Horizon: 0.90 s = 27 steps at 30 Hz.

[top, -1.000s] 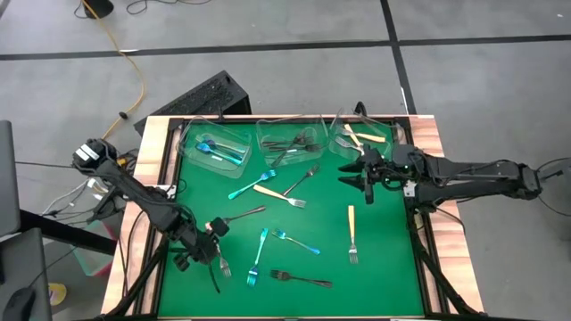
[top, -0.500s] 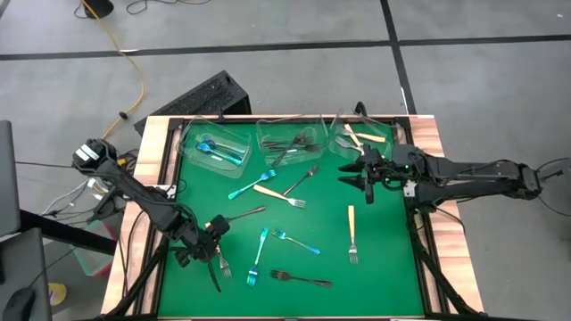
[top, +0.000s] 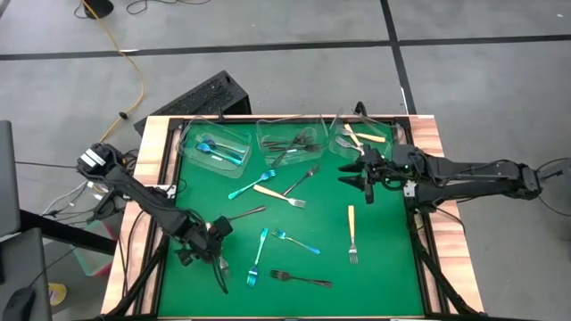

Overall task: Sort silverware by color (type)
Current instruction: Put the yellow fork into the right transparent bin

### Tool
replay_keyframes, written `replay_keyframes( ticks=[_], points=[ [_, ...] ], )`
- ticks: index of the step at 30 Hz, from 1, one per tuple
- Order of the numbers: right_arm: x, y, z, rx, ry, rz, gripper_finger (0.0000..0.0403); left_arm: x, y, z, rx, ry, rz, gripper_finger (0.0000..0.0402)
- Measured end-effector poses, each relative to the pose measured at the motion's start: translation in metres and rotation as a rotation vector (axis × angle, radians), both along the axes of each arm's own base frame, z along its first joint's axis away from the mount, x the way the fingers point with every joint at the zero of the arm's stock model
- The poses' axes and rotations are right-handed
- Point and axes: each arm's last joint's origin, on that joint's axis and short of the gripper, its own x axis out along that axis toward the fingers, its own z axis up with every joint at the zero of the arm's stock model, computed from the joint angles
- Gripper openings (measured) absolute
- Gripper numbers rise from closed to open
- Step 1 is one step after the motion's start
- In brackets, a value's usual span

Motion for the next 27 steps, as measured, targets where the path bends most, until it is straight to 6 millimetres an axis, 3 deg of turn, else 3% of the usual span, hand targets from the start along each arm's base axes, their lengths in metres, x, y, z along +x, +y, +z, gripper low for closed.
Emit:
replay_keyframes(
  ticks=[10, 14, 20, 27],
  points=[
    [0.000, 0.000, -0.002, 0.003, 0.017, 0.000, 0.0179, 0.007, -0.004, -0.020, 0.075, 0.083, -0.029, 0.0158],
    [0.000, 0.000, -0.002, 0.004, 0.019, -0.001, 0.0179, 0.007, -0.004, -0.021, 0.069, 0.093, -0.037, 0.0124],
    [0.000, 0.000, -0.002, 0.004, 0.019, -0.001, 0.0179, 0.008, -0.001, -0.021, 0.032, 0.121, -0.010, 0.0029],
    [0.000, 0.000, -0.002, 0.005, 0.018, -0.001, 0.0179, 0.011, 0.002, -0.021, 0.001, 0.122, 0.118, 0.0024]
  ],
)
